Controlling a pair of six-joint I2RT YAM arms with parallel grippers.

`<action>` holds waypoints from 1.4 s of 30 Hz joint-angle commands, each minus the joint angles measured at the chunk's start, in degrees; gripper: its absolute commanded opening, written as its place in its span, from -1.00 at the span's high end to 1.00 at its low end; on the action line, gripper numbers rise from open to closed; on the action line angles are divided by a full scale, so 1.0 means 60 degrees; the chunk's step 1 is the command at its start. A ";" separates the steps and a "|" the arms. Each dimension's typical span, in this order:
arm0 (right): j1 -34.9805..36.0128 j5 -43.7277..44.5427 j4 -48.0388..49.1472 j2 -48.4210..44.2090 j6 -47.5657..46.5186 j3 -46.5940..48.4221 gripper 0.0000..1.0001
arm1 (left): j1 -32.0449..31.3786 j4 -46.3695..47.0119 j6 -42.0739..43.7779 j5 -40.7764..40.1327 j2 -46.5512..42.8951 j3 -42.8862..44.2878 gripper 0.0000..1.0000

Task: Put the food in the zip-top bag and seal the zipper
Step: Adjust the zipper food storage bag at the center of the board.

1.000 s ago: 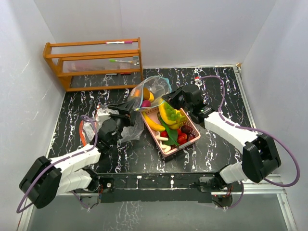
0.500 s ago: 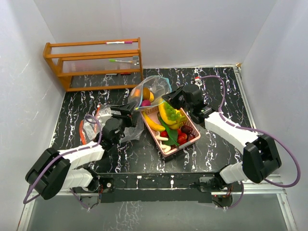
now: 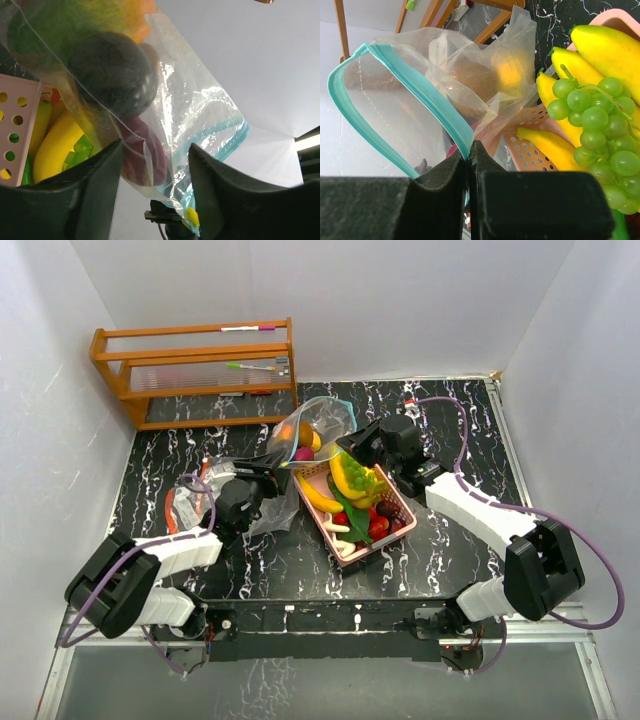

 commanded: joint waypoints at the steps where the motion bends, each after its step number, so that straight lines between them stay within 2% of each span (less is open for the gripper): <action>1: -0.0050 -0.0041 0.0664 -0.0374 0.0018 0.0151 0.85 | 0.0094 0.0786 -0.0294 0.0334 0.0332 0.0356 0.07; 3: -0.0045 -0.0033 0.0664 -0.0425 0.0018 0.0105 0.85 | 0.0105 0.0936 -0.0292 0.0399 0.0457 0.0399 0.28; 7: -0.0050 0.0004 0.0664 -0.0455 0.0004 0.0039 0.85 | 0.0135 0.1095 -0.0236 0.0496 0.0430 0.0417 0.89; 9: -0.0045 0.0019 0.0670 -0.0471 0.0002 0.0010 0.85 | 0.0153 0.1005 -0.0125 0.0509 0.0250 0.0396 1.00; 13: -0.0049 -0.0024 0.0693 -0.0502 -0.0078 -0.0049 0.85 | 0.0418 0.0918 0.0490 0.0718 -0.0268 0.0381 1.00; 15: -0.0051 -0.0057 0.0617 -0.0602 -0.0378 -0.0029 0.85 | 0.0856 0.0555 0.1098 0.1445 -0.0562 0.0626 1.00; 16: -0.0046 -0.0072 0.0491 -0.0646 -0.0625 0.0036 0.76 | 0.1080 0.0055 0.1453 0.1900 -0.0743 0.0865 1.00; 18: -0.0045 -0.0031 -0.0006 -0.0708 -0.1255 0.0287 0.17 | 0.1494 -0.0974 0.2276 0.2742 -0.1013 0.1479 1.00; 20: -0.0063 0.0037 -0.0485 -0.0768 -0.1795 0.0455 -0.15 | 0.1884 -0.1634 0.3026 0.3562 -0.1077 0.1967 1.00; 23: -0.0062 -0.0005 -0.0898 -0.1120 -0.2451 0.0414 -0.41 | 0.2424 -0.2125 0.3809 0.4726 -0.0998 0.2463 1.00; 27: -0.0059 -0.0136 -0.1339 -0.2064 -0.3908 0.0213 -0.64 | 0.2746 -0.4181 0.5735 0.5474 -0.1137 0.3528 1.00; 31: -0.0056 -0.1452 -0.1157 -0.3303 -0.6763 0.0077 -0.67 | 0.2743 -0.5452 0.7097 0.5910 -0.1403 0.4098 1.00; 35: -0.0047 -0.3114 -0.1644 -0.3504 -0.9166 0.0631 -0.53 | 0.2750 -0.6208 0.7875 0.6808 -0.1391 0.4556 1.00; 38: -0.0027 -0.3456 -0.2288 -0.3125 -1.0276 0.1090 -0.43 | 0.2751 -0.7309 0.8741 0.7088 -0.1464 0.5130 1.00; 42: 0.0170 -0.4104 -0.2147 -0.2947 -1.1284 0.1331 -0.35 | 0.2750 -0.8278 0.9614 0.6878 -0.1680 0.5650 1.00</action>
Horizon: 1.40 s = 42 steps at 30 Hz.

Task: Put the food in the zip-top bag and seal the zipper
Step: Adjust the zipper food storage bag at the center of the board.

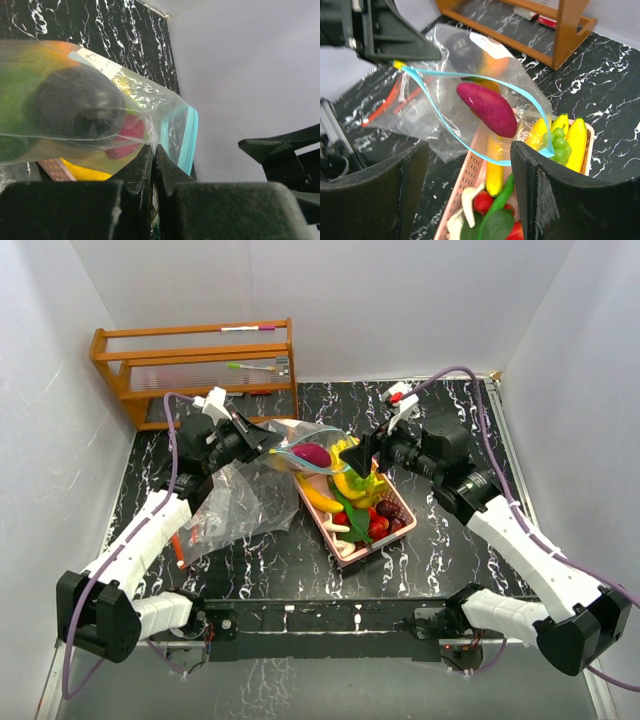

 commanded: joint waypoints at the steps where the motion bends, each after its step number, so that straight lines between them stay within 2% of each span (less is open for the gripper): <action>1: 0.0228 -0.1247 -0.0010 0.0233 -0.2071 0.0588 -0.32 | 0.0009 -0.1315 0.1359 0.0367 -0.0601 0.0817 1.00; 4: 0.0824 -0.1143 0.0156 0.0445 -0.2590 0.1011 -0.27 | 0.0020 -0.1473 0.1419 0.0410 -0.0612 0.0884 1.00; 9: 0.2750 0.0653 0.0020 0.1333 -0.4140 0.1747 -0.24 | 0.0022 -0.1569 0.1487 0.0381 -0.0699 0.0772 1.00; 12: 0.3620 0.1054 0.0330 0.1853 -0.5081 0.2091 -0.24 | 0.0022 -0.1640 0.1546 0.0350 -0.0789 0.0761 1.00; 19: 0.3917 0.1709 0.1426 0.2853 -0.6079 0.2251 -0.19 | 0.0009 -0.1788 0.1580 0.0218 -0.1001 0.0899 1.00; 23: 0.3947 0.1989 0.2158 0.3149 -0.6903 0.2016 -0.23 | 0.0007 -0.1798 0.1551 0.0186 -0.1115 0.0881 1.00; 31: 0.3941 0.2313 0.2198 0.4116 -0.7716 0.2648 -0.45 | -0.0081 -0.1812 0.1577 0.0102 -0.1246 0.0828 1.00; 36: 0.3905 0.2278 0.1792 0.4596 -0.7994 0.2816 -0.46 | -0.0153 -0.1864 0.1620 0.0075 -0.1306 0.0827 1.00; 39: 0.3778 0.2147 0.1751 0.4623 -0.7864 0.2728 -0.23 | -0.0170 -0.1912 0.1650 0.0058 -0.1338 0.0841 1.00; 40: 0.3701 0.2058 0.1765 0.4574 -0.7784 0.2679 -0.08 | -0.0180 -0.1928 0.1653 0.0046 -0.1347 0.0835 1.00; 42: 0.3596 0.1931 0.1840 0.4433 -0.7656 0.2552 0.39 | -0.0202 -0.1970 0.1689 0.0018 -0.1359 0.0831 1.00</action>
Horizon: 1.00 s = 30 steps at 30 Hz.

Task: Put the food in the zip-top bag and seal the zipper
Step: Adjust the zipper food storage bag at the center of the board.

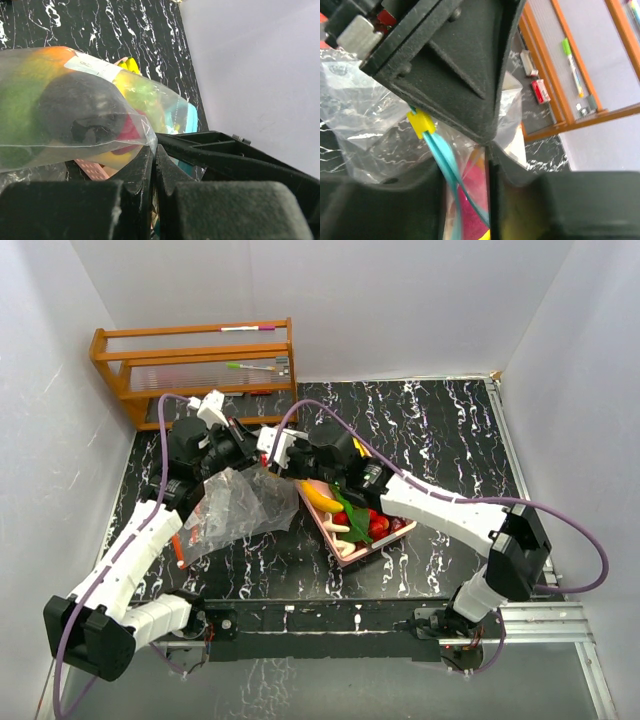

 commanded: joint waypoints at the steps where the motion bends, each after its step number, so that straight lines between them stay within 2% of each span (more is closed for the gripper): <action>1: -0.0248 -0.0267 0.0504 -0.0419 0.0178 0.0226 0.58 | -0.0079 0.0009 0.0155 0.0017 -0.0412 0.0331 1.00; 2: -0.0306 -0.0354 0.0511 -0.0512 0.0230 0.0176 0.75 | -0.0084 -0.0013 0.0163 -0.0014 -0.0411 0.0329 1.00; 3: -0.0357 -0.0462 0.0513 -0.0620 0.0299 0.0118 0.81 | -0.0082 -0.0039 0.0188 -0.0054 -0.0431 0.0329 1.00; 9: -0.0648 -0.1116 0.0101 -0.0926 0.0682 0.0207 0.85 | -0.0117 -0.0477 0.0553 -0.0429 -0.0540 0.0234 0.98; 10: -0.0650 -0.1154 -0.0067 -0.0903 0.0696 0.0298 0.85 | -0.0134 -0.0627 0.0645 -0.0536 -0.0574 0.0251 0.55; 11: -0.0654 -0.1221 -0.0240 -0.0884 0.0712 0.0406 0.85 | -0.0164 -0.0770 0.0735 -0.0652 -0.0600 0.0297 0.23; 13: -0.0655 -0.1330 -0.0461 -0.0864 0.0749 0.0529 0.85 | -0.0192 -0.1211 0.0848 -0.1076 -0.0644 0.0462 -0.26; 15: -0.0652 -0.1417 -0.0549 -0.0883 0.0823 0.0559 0.85 | -0.0191 -0.1519 0.0916 -0.1356 -0.0668 0.0656 -0.47; 21: -0.0658 -0.1645 -0.0595 -0.1021 0.1022 0.0543 0.85 | -0.0235 -0.1754 0.0719 -0.1414 -0.0500 0.1156 -0.49; 22: -0.0652 -0.1653 -0.0610 -0.1036 0.1046 0.0548 0.85 | -0.0235 -0.1777 0.0473 -0.1379 -0.0472 0.1194 -0.45; 24: -0.0655 -0.1564 -0.0572 -0.1079 0.1112 0.0509 0.85 | -0.0235 -0.1677 -0.0322 -0.1109 -0.0429 0.1268 -0.15; 25: -0.0655 -0.1441 -0.0488 -0.1114 0.1154 0.0484 0.85 | -0.0235 -0.1639 -0.0772 -0.0967 -0.0402 0.1272 -0.07; 30: -0.0653 -0.0662 0.0383 -0.1355 0.1513 0.0086 0.85 | -0.0241 -0.1193 -0.2675 -0.0517 -0.0468 0.0751 -0.08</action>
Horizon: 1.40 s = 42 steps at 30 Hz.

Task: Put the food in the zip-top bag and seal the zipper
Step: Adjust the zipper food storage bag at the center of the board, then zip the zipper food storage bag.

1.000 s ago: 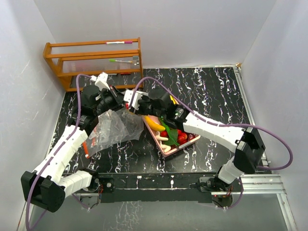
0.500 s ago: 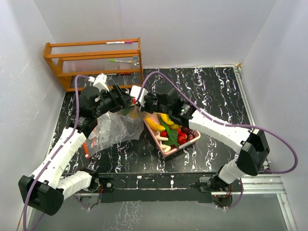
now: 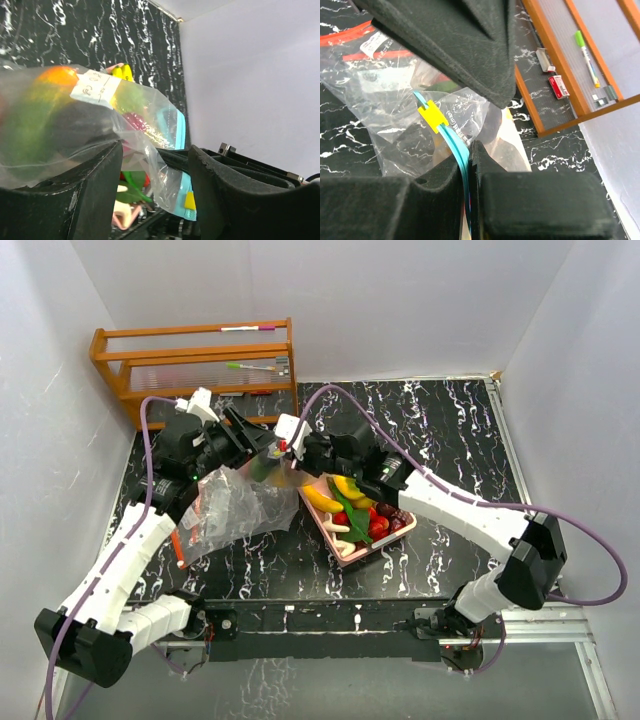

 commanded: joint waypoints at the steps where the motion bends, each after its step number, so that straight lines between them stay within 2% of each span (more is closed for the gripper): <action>1: -0.0017 0.0696 0.1297 -0.0647 0.0414 0.0041 0.85 | -0.0044 0.0310 -0.1908 0.0533 -0.0112 -0.0242 -0.08; 8: -0.0010 0.1670 0.1828 -0.0678 0.0647 -0.0194 0.85 | -0.0050 0.0439 -0.2813 0.0798 -0.0288 -0.0100 -0.10; 20: -0.0014 0.1343 0.2104 -0.0911 0.0842 -0.0511 0.85 | 0.0018 0.1458 -0.4734 0.1241 0.0150 -0.0346 -0.11; 23: -0.0010 0.1402 0.2110 -0.0891 0.0842 -0.0525 0.85 | 0.0045 0.1689 -0.4985 0.1365 0.0216 -0.0275 0.00; 29: -0.0011 0.1339 0.2157 -0.0879 0.0889 -0.0510 0.85 | 0.0051 0.1949 -0.5193 0.1384 0.0172 -0.0266 0.38; 36: -0.0010 0.1344 0.2150 -0.0897 0.0933 -0.0517 0.85 | 0.0051 0.2759 -0.5617 0.1630 0.0215 -0.0735 1.00; 42: -0.0010 0.1259 0.2124 -0.0896 0.0942 -0.0511 0.85 | 0.0056 0.3203 -0.5486 0.1569 0.0263 -0.0751 1.00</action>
